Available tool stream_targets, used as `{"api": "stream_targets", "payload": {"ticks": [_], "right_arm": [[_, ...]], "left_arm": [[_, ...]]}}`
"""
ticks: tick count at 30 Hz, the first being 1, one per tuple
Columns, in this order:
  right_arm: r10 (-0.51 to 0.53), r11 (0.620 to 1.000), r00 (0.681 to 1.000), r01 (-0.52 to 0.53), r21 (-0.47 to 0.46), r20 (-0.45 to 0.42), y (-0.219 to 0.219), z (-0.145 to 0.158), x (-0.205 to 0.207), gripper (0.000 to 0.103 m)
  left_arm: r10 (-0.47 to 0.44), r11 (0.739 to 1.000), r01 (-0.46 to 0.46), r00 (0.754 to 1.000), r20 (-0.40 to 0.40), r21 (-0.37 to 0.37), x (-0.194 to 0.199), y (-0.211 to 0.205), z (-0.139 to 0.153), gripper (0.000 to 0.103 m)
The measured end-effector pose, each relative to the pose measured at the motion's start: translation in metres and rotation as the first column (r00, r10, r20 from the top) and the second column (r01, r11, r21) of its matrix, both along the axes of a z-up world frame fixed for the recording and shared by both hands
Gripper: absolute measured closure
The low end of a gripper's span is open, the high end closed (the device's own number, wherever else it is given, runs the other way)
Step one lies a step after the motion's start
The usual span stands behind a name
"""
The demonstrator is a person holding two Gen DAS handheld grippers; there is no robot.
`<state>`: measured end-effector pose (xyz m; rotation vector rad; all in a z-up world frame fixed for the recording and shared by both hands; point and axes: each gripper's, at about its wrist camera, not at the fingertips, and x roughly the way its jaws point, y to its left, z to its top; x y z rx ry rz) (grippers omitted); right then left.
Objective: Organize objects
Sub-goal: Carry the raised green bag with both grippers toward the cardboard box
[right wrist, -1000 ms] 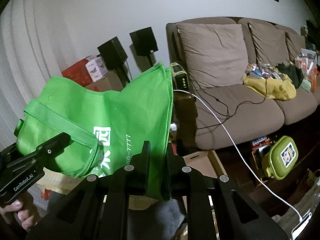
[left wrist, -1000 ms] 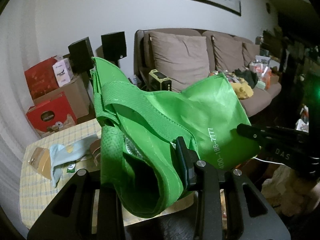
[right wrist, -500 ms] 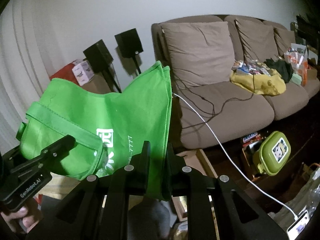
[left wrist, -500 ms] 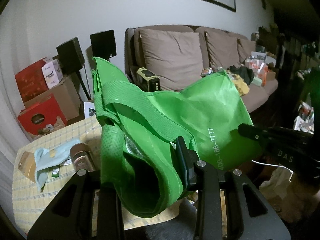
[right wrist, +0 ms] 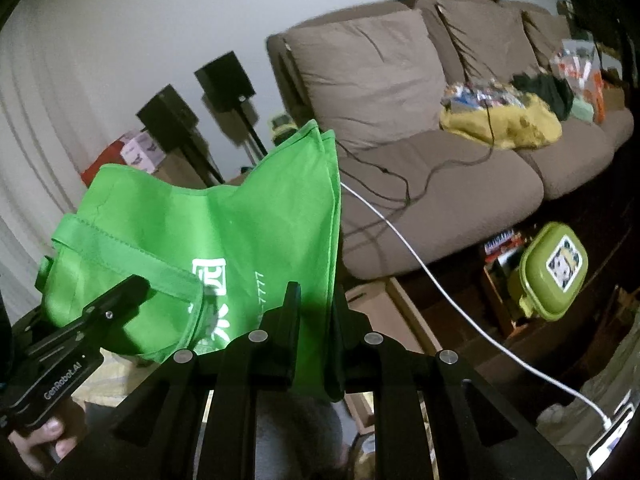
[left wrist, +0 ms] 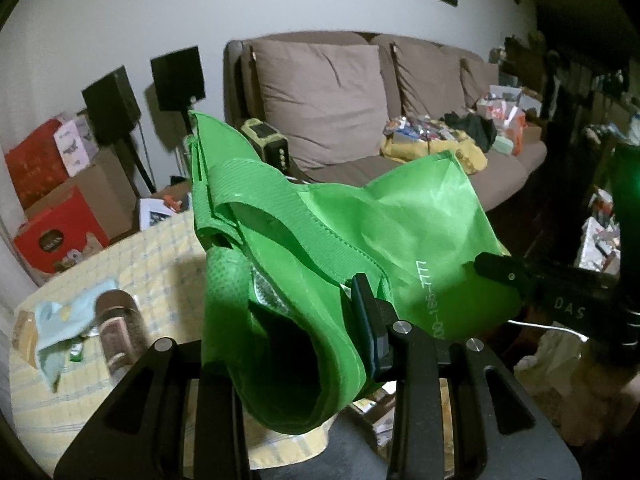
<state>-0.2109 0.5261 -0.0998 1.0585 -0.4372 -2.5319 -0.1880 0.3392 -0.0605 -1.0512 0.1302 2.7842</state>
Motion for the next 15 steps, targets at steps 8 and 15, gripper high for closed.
{"api": "stream_targets", "payload": {"ticks": [8,15], "right_arm": [[-0.051,0.998,0.997,0.052,-0.020,0.050,0.026,-0.021,-0.009,0.089],[-0.080,0.997,0.991,0.082,-0.009,0.106,0.040,-0.044,-0.017,0.089]], "left_arm": [[-0.053,0.999,0.053,0.998,0.030,0.008,-0.017,0.020,-0.021,0.072],[-0.089,0.996,0.089,0.994,0.068,0.001,-0.028,0.034,-0.042,0.072]]}}
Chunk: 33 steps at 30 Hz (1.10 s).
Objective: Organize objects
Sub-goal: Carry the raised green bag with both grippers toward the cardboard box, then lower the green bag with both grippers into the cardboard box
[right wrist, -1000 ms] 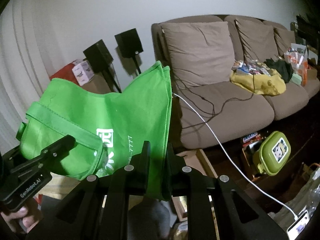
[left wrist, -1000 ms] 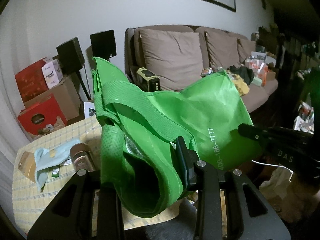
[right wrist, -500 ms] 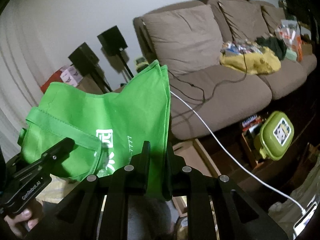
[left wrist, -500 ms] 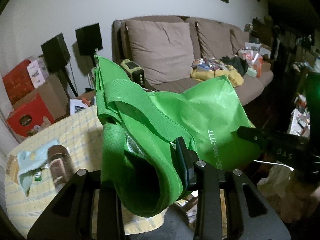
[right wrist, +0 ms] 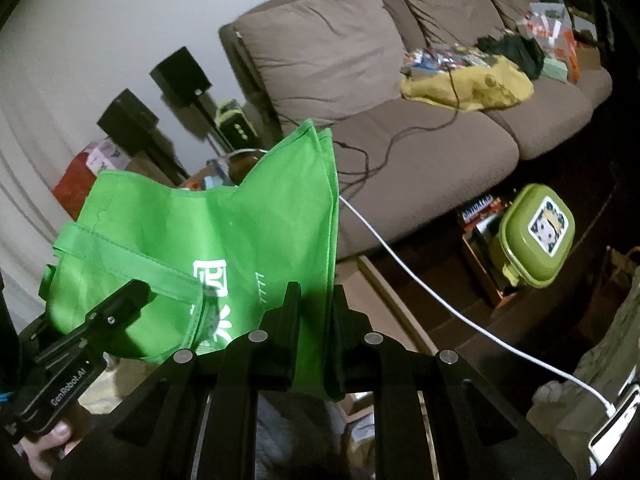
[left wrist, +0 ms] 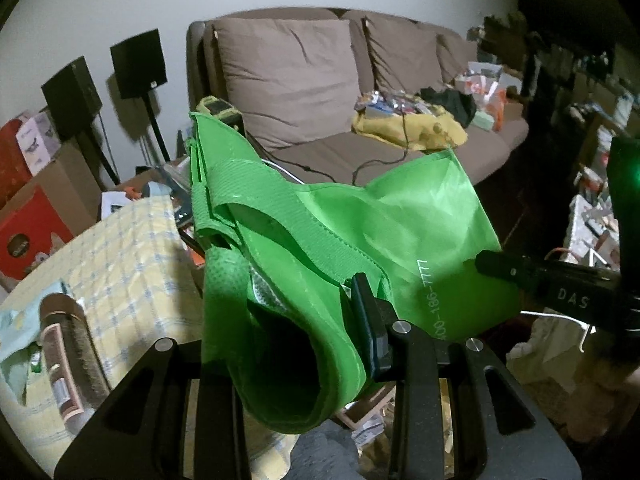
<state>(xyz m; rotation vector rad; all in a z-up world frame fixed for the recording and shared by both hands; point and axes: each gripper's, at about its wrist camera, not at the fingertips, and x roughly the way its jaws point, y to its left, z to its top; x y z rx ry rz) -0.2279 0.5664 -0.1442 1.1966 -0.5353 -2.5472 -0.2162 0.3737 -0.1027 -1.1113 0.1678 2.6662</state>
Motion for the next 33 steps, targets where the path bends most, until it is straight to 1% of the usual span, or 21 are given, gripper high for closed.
{"api": "stream_targets", "payload": {"ticks": [4,8,12,17,21,23,25,28,33], "right_arm": [[-0.012,1.000,0.998,0.013,-0.001,0.055,0.004,-0.014,-0.005,0.089],[-0.025,0.999,0.996,0.022,0.034,0.085,0.003,-0.023,-0.008,0.089],[-0.033,0.998,0.993,0.027,0.051,0.116,0.003,-0.032,-0.010,0.089],[-0.028,0.996,0.989,0.016,0.082,0.146,-0.001,-0.049,-0.015,0.089],[-0.028,0.998,0.981,0.018,0.052,0.193,0.001,-0.068,-0.021,0.089],[-0.029,0.999,0.979,0.022,0.035,0.204,0.004,-0.071,-0.021,0.089],[-0.037,0.999,0.979,0.032,0.029,0.198,0.006,-0.069,-0.020,0.089],[-0.048,0.998,0.980,0.040,0.045,0.193,0.006,-0.068,-0.020,0.089],[-0.052,0.996,0.975,0.035,0.081,0.218,-0.001,-0.076,-0.023,0.089]], "left_arm": [[-0.004,1.000,0.004,0.999,0.031,0.002,-0.008,0.006,-0.014,0.072],[-0.010,1.000,0.009,0.998,0.063,0.012,-0.014,0.010,-0.026,0.072],[-0.012,1.000,0.010,0.996,0.086,0.015,-0.017,0.013,-0.039,0.072],[-0.013,1.000,0.013,0.994,0.105,0.001,-0.024,0.017,-0.051,0.073],[-0.010,1.000,0.010,0.992,0.130,0.001,-0.034,0.018,-0.063,0.074],[-0.003,1.000,0.004,0.990,0.139,-0.011,-0.037,0.018,-0.067,0.074],[-0.004,1.000,0.003,0.991,0.134,0.008,-0.038,0.017,-0.066,0.074],[-0.006,1.000,0.005,0.991,0.130,0.009,-0.041,0.019,-0.068,0.074],[-0.006,1.000,0.004,0.985,0.171,0.013,-0.051,0.020,-0.081,0.074]]}}
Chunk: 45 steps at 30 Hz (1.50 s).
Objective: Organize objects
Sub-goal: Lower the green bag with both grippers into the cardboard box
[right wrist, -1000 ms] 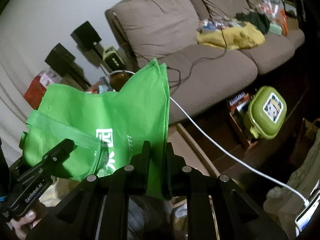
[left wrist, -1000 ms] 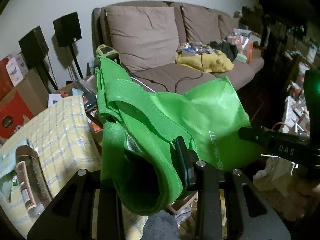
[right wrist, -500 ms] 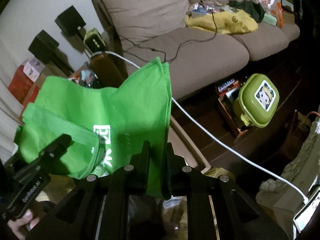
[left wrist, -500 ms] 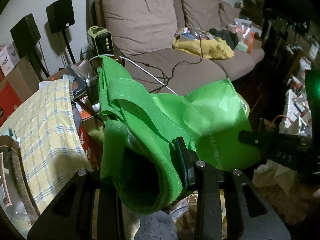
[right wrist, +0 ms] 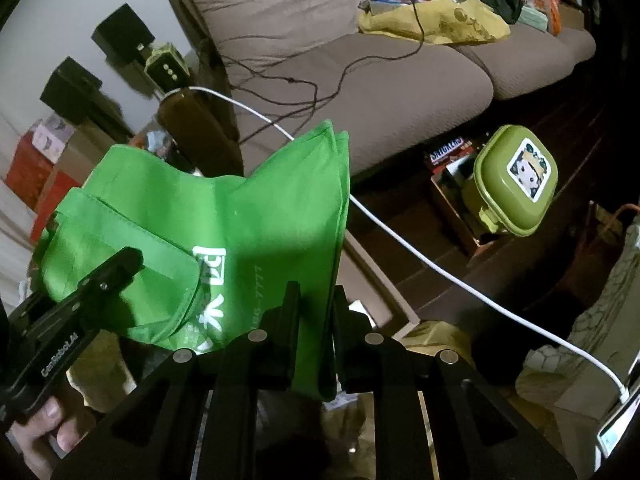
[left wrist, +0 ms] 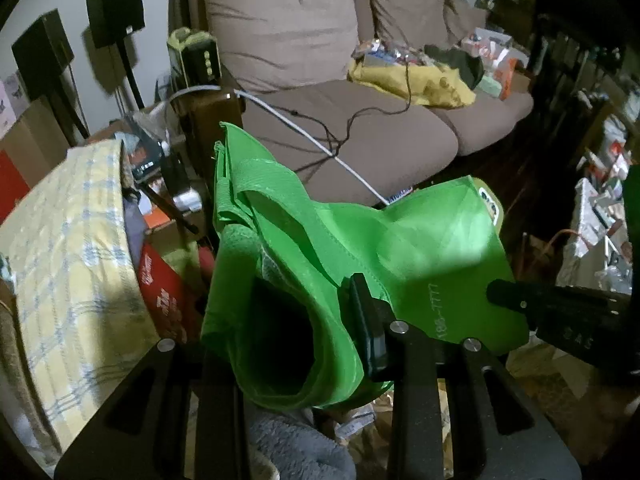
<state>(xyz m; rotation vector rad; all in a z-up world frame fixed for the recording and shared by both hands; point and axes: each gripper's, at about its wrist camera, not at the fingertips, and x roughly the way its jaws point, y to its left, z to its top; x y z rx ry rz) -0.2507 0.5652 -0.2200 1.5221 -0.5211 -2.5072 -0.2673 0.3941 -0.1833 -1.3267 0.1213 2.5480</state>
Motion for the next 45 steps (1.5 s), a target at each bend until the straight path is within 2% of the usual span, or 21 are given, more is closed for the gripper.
{"api": "stream_targets", "payload": {"ticks": [8,12,16,22,27,34,39,45], "right_arm": [[-0.010,1.000,0.999,0.009,0.015,0.031,0.000,-0.013,-0.004,0.089],[-0.026,1.000,0.997,0.026,-0.004,0.071,0.007,-0.030,-0.008,0.089],[-0.033,0.999,0.995,0.031,0.021,0.095,0.008,-0.039,-0.010,0.089],[-0.006,0.996,0.995,-0.004,0.091,0.100,-0.005,-0.046,-0.012,0.089],[0.028,0.995,0.992,-0.040,0.092,0.122,-0.021,-0.055,-0.015,0.089],[0.032,0.989,0.992,-0.050,0.139,0.125,-0.029,-0.063,-0.017,0.088],[0.027,0.986,0.991,-0.048,0.162,0.133,-0.036,-0.067,-0.018,0.088],[0.037,0.982,0.986,-0.066,0.177,0.166,-0.050,-0.090,-0.026,0.088]], "left_arm": [[-0.002,1.000,0.002,0.999,0.050,-0.006,-0.015,0.009,-0.019,0.074],[0.001,1.000,0.000,0.998,0.069,-0.007,-0.024,0.017,-0.033,0.075],[0.007,1.000,-0.006,0.997,0.083,-0.005,-0.028,0.021,-0.048,0.075],[0.040,0.999,-0.039,0.995,0.088,-0.010,-0.029,0.019,-0.067,0.075],[0.059,0.998,-0.056,0.995,0.081,-0.040,-0.028,0.016,-0.077,0.076],[0.116,0.991,-0.123,0.988,0.098,0.060,-0.034,0.004,-0.098,0.076],[0.114,0.990,-0.119,0.990,0.078,0.072,-0.038,0.004,-0.107,0.076],[0.147,0.979,-0.167,0.975,0.164,0.116,-0.055,-0.004,-0.130,0.076]]}}
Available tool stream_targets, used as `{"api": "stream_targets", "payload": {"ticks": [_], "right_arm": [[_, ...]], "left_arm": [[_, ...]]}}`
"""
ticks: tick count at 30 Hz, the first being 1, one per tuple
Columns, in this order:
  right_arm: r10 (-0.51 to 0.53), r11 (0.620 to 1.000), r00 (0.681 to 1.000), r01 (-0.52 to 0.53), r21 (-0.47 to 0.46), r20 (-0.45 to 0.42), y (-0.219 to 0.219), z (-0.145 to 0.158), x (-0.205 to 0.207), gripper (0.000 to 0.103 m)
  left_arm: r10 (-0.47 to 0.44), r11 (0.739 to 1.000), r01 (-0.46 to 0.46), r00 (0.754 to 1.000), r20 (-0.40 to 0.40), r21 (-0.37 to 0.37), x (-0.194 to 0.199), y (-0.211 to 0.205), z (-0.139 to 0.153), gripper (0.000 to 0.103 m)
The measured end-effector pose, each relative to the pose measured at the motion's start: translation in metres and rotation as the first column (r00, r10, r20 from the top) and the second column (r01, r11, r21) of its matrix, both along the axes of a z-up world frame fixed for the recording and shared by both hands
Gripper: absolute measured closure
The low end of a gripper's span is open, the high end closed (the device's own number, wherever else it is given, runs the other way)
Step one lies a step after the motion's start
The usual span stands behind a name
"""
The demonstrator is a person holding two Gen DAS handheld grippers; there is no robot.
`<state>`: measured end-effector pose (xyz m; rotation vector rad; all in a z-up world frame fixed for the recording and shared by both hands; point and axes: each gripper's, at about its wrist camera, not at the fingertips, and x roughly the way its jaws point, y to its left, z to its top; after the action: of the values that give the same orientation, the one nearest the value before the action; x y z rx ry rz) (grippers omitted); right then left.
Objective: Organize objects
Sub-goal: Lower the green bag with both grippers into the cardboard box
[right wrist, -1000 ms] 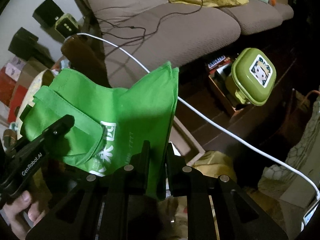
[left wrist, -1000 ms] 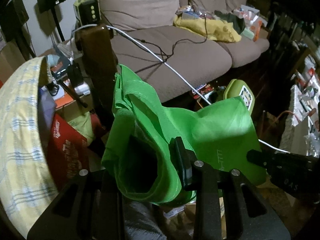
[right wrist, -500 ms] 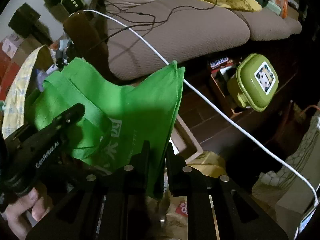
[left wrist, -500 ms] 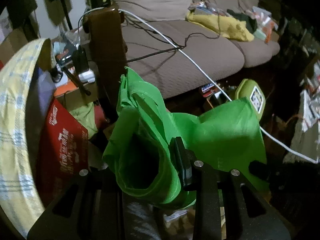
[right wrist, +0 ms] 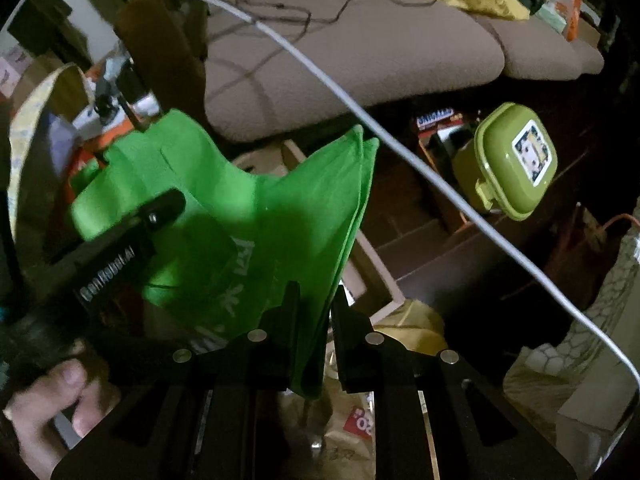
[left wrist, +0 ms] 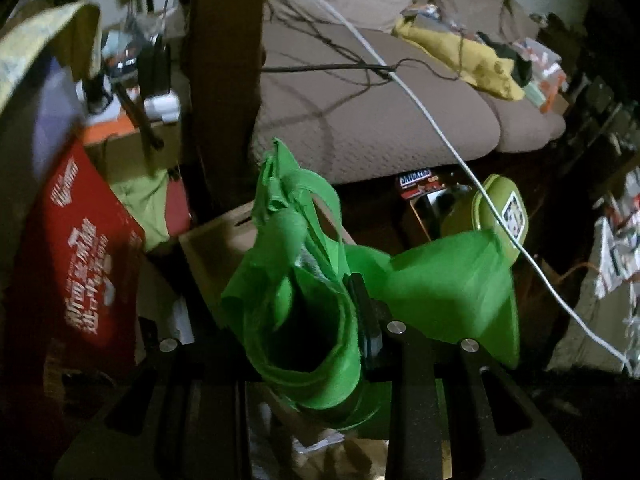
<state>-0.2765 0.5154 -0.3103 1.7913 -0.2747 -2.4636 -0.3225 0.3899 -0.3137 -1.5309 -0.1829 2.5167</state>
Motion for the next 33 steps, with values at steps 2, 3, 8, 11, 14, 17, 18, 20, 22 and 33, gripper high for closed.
{"api": "stream_targets", "payload": {"ticks": [2,3,8,11,14,17,18,20,22,33], "right_arm": [[0.017,0.998,1.000,-0.018,0.054,0.007,-0.006,-0.005,-0.003,0.088],[0.020,0.997,1.000,-0.020,0.077,-0.001,-0.008,-0.004,-0.006,0.088],[0.057,0.992,0.996,-0.049,0.120,-0.066,-0.018,0.012,-0.025,0.088],[0.121,0.979,0.990,-0.105,0.175,-0.078,-0.030,0.009,-0.036,0.088],[0.151,0.973,0.986,-0.135,0.185,-0.074,-0.035,0.002,-0.048,0.088],[0.179,0.963,0.982,-0.163,0.214,-0.058,-0.040,-0.007,-0.065,0.088],[0.194,0.958,0.979,-0.176,0.227,-0.060,-0.042,-0.010,-0.072,0.088],[0.228,0.946,0.972,-0.208,0.250,-0.051,-0.047,-0.016,-0.085,0.088],[0.257,0.935,0.965,-0.237,0.265,-0.043,-0.052,-0.023,-0.094,0.087],[0.267,0.934,0.963,-0.265,0.240,0.023,-0.055,-0.084,-0.125,0.084]], "left_arm": [[0.010,1.000,-0.010,1.000,0.013,0.016,-0.004,-0.003,-0.005,0.076],[0.012,1.000,-0.012,1.000,0.016,0.020,-0.006,-0.004,-0.008,0.076],[0.070,0.996,-0.069,0.998,-0.011,0.055,-0.018,-0.014,-0.013,0.076],[0.130,0.985,-0.125,0.991,-0.037,0.117,-0.033,-0.025,-0.015,0.076],[0.170,0.975,-0.166,0.985,-0.015,0.147,-0.045,-0.031,-0.026,0.076],[0.217,0.963,-0.217,0.976,0.019,0.161,-0.052,-0.036,-0.041,0.076],[0.240,0.957,-0.242,0.970,0.032,0.161,-0.055,-0.039,-0.048,0.076],[0.284,0.944,-0.288,0.957,0.051,0.162,-0.058,-0.046,-0.059,0.076],[0.350,0.921,-0.354,0.935,0.054,0.163,-0.057,-0.054,-0.067,0.076],[0.448,0.894,-0.448,0.894,0.002,-0.009,-0.060,-0.051,-0.102,0.076]]}}
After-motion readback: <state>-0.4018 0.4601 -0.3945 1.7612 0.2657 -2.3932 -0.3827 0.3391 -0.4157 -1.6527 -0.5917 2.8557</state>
